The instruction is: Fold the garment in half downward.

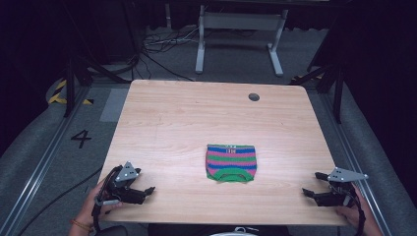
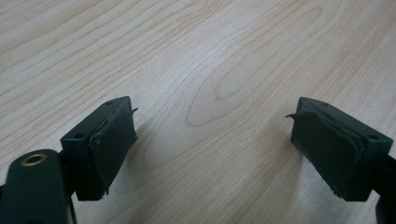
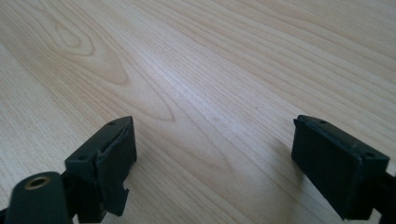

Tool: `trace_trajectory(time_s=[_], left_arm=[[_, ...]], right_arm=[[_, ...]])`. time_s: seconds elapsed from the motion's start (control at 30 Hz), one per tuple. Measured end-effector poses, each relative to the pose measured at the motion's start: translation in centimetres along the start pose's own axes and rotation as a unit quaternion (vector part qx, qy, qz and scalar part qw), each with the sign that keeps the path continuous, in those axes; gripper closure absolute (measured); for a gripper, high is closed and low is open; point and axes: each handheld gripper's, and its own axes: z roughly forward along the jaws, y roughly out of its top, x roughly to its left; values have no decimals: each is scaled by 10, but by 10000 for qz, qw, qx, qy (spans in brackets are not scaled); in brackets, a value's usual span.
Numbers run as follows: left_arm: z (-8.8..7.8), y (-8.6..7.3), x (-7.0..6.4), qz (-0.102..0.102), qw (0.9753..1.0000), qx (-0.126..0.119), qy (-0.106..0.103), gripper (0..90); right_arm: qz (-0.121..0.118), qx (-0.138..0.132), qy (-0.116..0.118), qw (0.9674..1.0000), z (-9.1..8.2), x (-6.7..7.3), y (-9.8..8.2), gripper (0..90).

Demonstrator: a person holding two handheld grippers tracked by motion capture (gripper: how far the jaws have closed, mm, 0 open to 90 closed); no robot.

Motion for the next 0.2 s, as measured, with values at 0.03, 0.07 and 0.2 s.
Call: trace_trajectory(time_s=[0.03,0.07,0.2], left_arm=[[0,0,0,-1,10000,2,1,136],[0,0,0,-1,10000,0,3,136],[0,0,0,-5,10000,3,6,134]], right_arm=[[37,27,-35,10000,1,0,0,85],[37,27,-35,10000,1,0,0,85],[116,92,-133,9998,2,-1,1,32]])
